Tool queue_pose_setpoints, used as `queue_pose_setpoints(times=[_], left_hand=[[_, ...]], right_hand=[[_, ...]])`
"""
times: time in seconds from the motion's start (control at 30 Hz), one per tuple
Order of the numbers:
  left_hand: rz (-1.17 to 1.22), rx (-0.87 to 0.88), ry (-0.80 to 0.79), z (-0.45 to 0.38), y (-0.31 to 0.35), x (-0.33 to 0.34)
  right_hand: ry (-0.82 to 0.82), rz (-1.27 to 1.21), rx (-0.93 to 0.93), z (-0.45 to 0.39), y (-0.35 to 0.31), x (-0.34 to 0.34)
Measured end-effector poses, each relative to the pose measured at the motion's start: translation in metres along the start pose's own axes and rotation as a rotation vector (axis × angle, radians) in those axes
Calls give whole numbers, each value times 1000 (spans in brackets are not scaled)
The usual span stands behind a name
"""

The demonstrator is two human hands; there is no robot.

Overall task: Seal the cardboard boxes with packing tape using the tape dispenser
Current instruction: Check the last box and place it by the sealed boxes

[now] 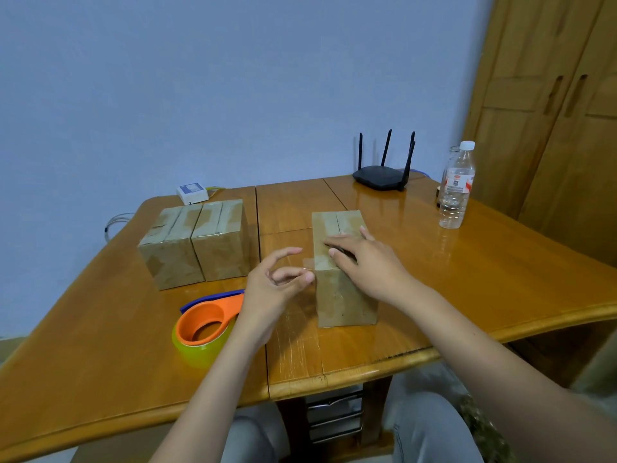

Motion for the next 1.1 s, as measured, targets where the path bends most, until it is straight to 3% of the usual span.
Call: queue_pose_setpoints(times=[0.43, 0.5, 0.6, 0.7, 0.77, 0.9, 1.1], left_hand=[[303, -114, 175, 4, -33, -4], [69, -3, 270, 8, -19, -14], [-524, 364, 381, 17, 25, -15], [-865, 598, 298, 17, 44, 10], [-953, 568, 263, 15, 40, 20], [-895, 399, 253, 15, 26, 24], [-473, 191, 265, 27, 3, 30]], right_hand=[[2, 2, 1, 3, -3, -1], [-1, -2, 4, 3, -2, 0], [10, 9, 3, 5, -5, -2], [16, 33, -10, 6, -8, -5], [18, 29, -3, 6, -8, -5], [9, 27, 11, 3, -4, -1], [13, 30, 16, 2, -3, -1]])
Point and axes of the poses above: each hand's wrist, its own z-axis away from the middle knuckle, its own x-axis out of the palm, y = z × x, the point moved 7 cm from there along -z, towards the middle knuckle, and after that the axes turned 6 degrees about -y, right-handed, at the moved point
